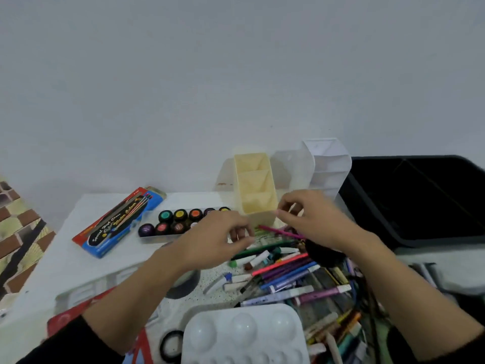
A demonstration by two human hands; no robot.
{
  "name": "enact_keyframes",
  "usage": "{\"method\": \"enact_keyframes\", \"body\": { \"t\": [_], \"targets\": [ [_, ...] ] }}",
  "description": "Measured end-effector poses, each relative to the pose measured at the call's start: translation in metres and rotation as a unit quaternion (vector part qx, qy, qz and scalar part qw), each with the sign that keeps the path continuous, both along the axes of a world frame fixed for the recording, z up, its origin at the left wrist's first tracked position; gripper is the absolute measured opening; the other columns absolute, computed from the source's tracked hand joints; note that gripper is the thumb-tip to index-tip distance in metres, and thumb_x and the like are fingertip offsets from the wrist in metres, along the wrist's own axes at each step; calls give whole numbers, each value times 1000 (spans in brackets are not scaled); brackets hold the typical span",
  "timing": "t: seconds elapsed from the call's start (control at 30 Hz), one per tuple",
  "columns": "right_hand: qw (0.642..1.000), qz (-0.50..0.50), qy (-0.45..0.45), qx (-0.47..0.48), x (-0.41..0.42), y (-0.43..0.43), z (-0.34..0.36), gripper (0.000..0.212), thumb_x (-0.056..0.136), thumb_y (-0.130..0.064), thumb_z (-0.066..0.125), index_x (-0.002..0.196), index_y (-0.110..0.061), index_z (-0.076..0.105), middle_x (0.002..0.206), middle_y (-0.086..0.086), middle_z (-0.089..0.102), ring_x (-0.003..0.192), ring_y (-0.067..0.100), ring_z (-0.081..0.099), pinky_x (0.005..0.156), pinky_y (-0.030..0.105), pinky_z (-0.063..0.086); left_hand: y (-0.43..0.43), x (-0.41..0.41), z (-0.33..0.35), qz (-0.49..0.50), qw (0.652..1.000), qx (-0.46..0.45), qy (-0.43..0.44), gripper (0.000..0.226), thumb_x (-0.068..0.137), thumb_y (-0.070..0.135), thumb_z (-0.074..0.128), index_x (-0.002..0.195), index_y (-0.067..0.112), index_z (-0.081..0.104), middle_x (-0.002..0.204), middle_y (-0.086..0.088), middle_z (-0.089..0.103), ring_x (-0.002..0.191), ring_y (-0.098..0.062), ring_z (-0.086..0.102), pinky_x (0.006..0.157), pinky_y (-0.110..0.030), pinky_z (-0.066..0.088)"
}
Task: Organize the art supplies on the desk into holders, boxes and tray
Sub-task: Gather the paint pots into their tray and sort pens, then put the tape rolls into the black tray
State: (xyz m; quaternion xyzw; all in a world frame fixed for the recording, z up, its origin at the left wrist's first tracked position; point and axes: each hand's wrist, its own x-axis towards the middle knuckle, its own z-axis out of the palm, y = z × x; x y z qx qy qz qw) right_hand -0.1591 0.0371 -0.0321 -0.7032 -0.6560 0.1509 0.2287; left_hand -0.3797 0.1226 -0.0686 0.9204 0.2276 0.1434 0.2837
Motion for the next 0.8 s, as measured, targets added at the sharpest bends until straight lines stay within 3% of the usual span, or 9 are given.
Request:
{"method": "enact_keyframes", "body": {
  "t": [0.1,0.23,0.37,0.43,0.6,0.7,0.8],
  "targets": [
    [995,-40,-59,-63,47,-32,3,17,93,-30,67,78,-23,70,76,-13,67,72,5,62,70,29,51,-18,33,-9,-21,999,-6,46,15,97,35,63,103,26,73,92,10,65,84,-5,60,78,-29,51],
    [987,-35,-98,-120,81,-64,-6,11,91,-35,69,86,-25,72,82,-12,69,80,6,64,71,25,50,-37,66,-28,-34,992,44,112,24,99,37,59,115,24,70,105,8,62,92,-7,54,84,-34,49],
    [981,19,-117,-151,88,-84,-31,44,87,-45,73,126,-25,67,120,-8,69,110,11,63,93,33,53,-47,88,-54,-2,989,65,134,57,95,63,51,145,38,43,128,7,50,115,-13,48,95,-33,46],
    [980,34,-142,-138,90,-89,-39,41,90,-38,71,128,-23,65,123,-5,68,113,17,62,92,37,53,-49,95,-64,9,984,92,150,69,90,75,43,150,42,33,137,7,45,124,-17,43,100,-36,44],
    [995,-19,-80,-52,116,-90,-28,27,91,-24,70,118,-23,64,104,0,70,96,22,66,79,40,55,-54,99,-68,23,974,128,185,72,84,81,40,143,41,47,142,14,45,130,-14,37,105,-37,36],
    [998,-55,-42,11,134,-86,-14,33,90,-17,72,123,-17,65,110,5,70,102,23,65,86,40,55,-56,100,-65,42,974,122,187,58,87,74,51,133,39,55,135,16,50,124,-11,39,97,-36,35],
    [997,-66,-3,29,145,-81,-7,40,92,-15,71,131,-18,62,118,2,68,107,18,61,89,31,50,-59,101,-62,52,972,125,190,48,88,65,56,130,40,56,131,16,51,121,-10,38,90,-34,30]
  ]
}}
